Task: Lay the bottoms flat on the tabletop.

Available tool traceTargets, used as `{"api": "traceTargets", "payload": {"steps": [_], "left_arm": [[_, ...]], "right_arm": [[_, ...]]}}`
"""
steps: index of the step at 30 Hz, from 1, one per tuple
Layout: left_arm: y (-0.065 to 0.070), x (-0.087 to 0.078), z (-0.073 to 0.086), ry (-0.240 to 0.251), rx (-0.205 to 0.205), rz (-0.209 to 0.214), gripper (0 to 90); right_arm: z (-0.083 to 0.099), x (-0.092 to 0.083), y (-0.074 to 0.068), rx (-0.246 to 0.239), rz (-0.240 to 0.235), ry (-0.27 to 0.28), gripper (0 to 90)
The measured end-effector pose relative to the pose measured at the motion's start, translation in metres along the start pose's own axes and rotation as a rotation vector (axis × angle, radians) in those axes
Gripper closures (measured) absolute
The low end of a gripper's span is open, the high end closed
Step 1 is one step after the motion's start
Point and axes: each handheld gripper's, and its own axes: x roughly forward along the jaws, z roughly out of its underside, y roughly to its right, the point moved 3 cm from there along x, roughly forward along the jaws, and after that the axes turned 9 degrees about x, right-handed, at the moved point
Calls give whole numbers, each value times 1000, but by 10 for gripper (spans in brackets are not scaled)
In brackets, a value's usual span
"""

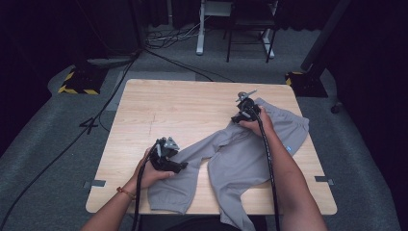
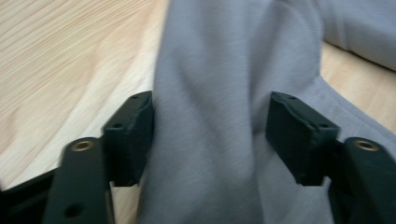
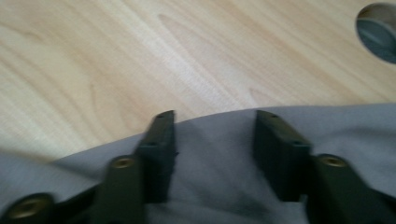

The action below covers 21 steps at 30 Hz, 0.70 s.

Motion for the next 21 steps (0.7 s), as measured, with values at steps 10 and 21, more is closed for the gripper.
{"api": "traceTargets", "payload": {"steps": [10, 21], "left_arm": [[0, -3, -2, -12, 67, -16, 840], [3, -55, -23, 151, 146, -205, 834]], "right_arm": [[4, -5, -8, -85, 36, 18, 900], [-17, -81, -4, -30, 38, 349, 900]]}}
